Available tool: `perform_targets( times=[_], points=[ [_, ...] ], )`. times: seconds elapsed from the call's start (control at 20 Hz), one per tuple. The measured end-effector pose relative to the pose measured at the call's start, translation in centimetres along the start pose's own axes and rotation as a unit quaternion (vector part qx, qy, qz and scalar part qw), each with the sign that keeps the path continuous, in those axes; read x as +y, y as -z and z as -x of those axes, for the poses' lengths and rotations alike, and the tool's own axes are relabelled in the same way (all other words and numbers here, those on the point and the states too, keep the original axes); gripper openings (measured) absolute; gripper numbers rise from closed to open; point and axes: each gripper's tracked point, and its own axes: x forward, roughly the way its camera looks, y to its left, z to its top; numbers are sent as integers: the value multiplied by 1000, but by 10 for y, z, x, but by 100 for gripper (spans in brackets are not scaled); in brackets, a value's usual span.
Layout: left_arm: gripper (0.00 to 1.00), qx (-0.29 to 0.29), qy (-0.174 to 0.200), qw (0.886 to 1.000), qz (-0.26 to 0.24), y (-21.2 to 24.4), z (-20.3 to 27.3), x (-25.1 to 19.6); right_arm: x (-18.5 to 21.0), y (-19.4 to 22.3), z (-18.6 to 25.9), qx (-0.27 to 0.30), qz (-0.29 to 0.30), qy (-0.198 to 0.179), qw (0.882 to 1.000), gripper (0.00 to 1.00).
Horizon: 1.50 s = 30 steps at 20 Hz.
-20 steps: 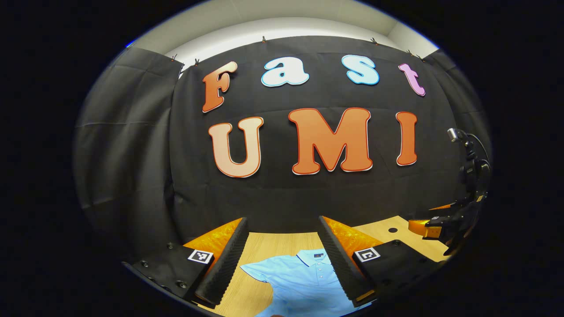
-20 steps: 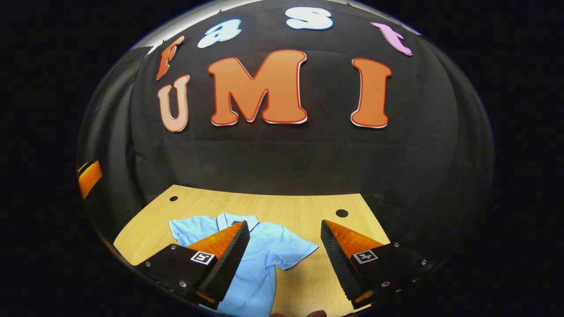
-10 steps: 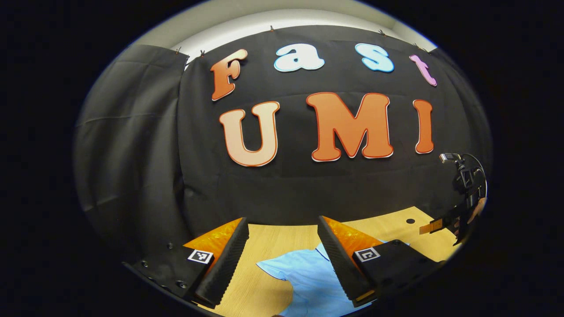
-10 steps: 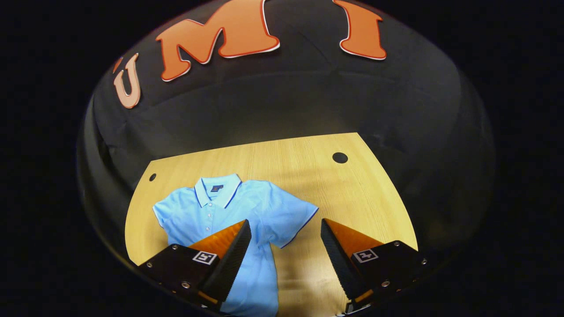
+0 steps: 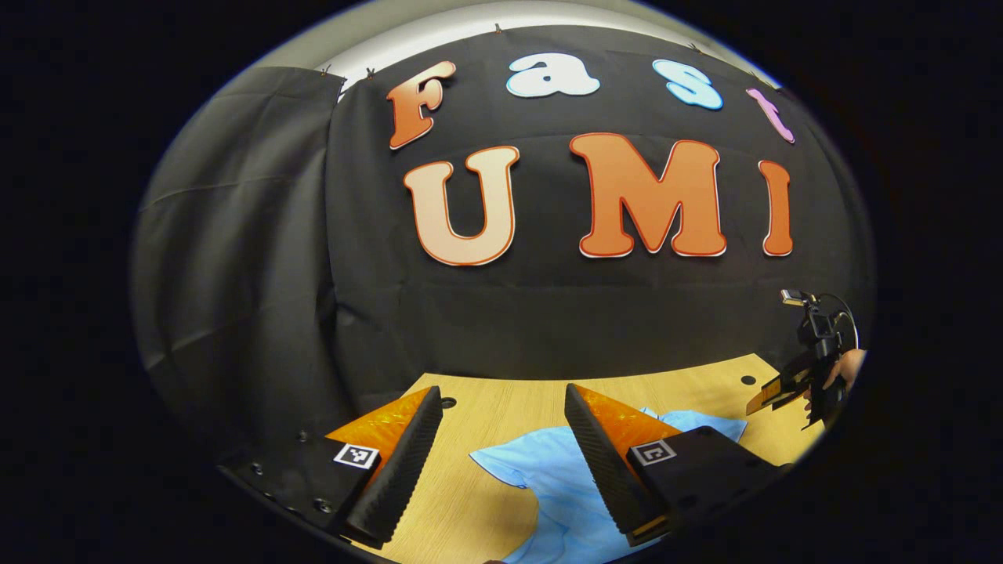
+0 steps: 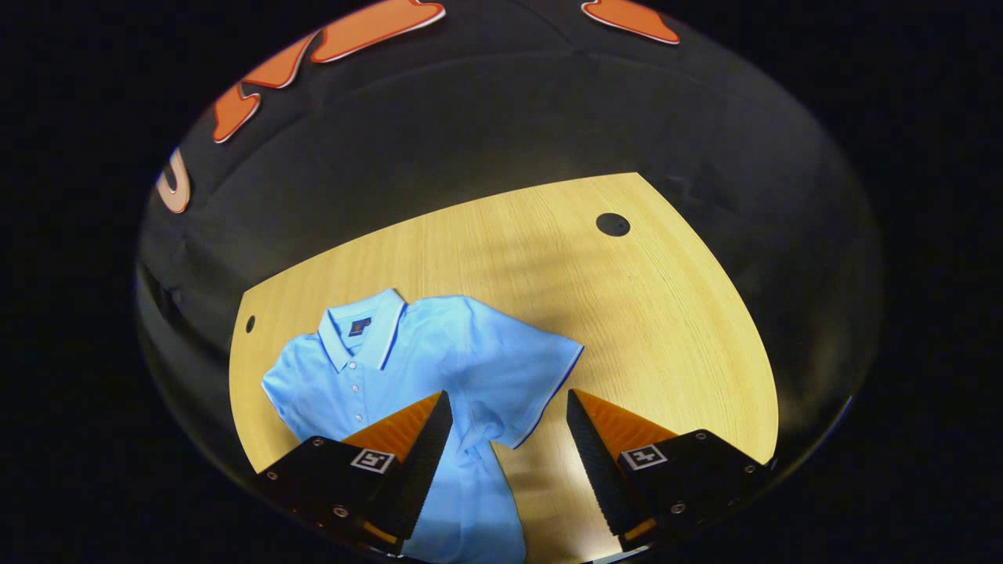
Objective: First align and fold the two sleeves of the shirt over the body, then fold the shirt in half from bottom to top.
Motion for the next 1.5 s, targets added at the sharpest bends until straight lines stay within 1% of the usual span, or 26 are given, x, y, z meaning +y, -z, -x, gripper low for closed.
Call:
perform_targets(
  times=[0.05, 0.4, 0.55, 0.65, 0.7, 0.75, 0.8, 0.9, 0.95, 1.0, 1.05, 1.1, 1.15, 1.2, 1.25, 1.3, 1.4, 1.45, 1.5],
  points=[
    [100, 6, -2, 1000, 1, 3, -4, 2, -4, -1, -6, 6, 1, 7, 1000, 87],
    [100, 28, -7, 999, 14, 18, -27, 7, -21, 9, -52, 69, -21, 45, 996, 83],
    [100, 5, 5, 1000, 8, 7, -31, -1, -23, 15, -68, 88, -24, 53, 994, 79],
    [100, -11, 13, 1000, -4, -4, -34, -9, -25, 20, -79, 101, -23, 64, 993, 78],
    [100, -14, 16, 1000, -11, -6, -35, -11, -26, 22, -84, 107, -23, 68, 992, 76],
    [100, -17, 17, 1000, -17, -10, -34, -13, -26, 25, -87, 114, -25, 72, 991, 67],
    [100, -19, 20, 999, -21, -11, -35, -16, -25, 27, -90, 119, -27, 74, 990, 70],
    [100, -21, 23, 999, -24, -14, -35, -18, -27, 29, -96, 125, -32, 81, 988, 67],
    [100, -21, 23, 999, -23, -14, -34, -18, -27, 30, -98, 130, -37, 84, 987, 63],
    [100, -20, 22, 999, -23, -13, -33, -18, -27, 32, -101, 136, -41, 86, 986, 55],
    [100, -19, 20, 999, -22, -14, -33, -16, -26, 35, -105, 141, -43, 89, 985, 53],
    [100, -19, 17, 999, -22, -12, -30, -14, -24, 37, -108, 145, -46, 88, 984, 44],
    [100, -18, 14, 1000, -21, -12, -30, -12, -24, 38, -108, 149, -45, 89, 984, 48],
    [100, -17, 10, 1000, -20, -11, -28, -9, -24, 34, -109, 142, -46, 90, 985, 39],
    [100, -16, 7, 1000, -19, -12, -27, -7, -23, 33, -110, 142, -50, 90, 985, 35],
    [100, -15, 4, 1000, -17, -9, -25, -5, -22, 32, -109, 141, -52, 90, 985, 36],
    [100, -13, 2, 1000, -13, -9, -23, -4, -18, 31, -111, 138, -52, 86, 985, 22],
    [100, -14, 2, 1000, -12, -9, -23, -4, -17, 33, -111, 139, -52, 80, 986, 13],
    [100, -15, 2, 1000, -11, -9, -22, -5, -13, 31, -109, 137, -55, 73, 986, 11]
  ],
)
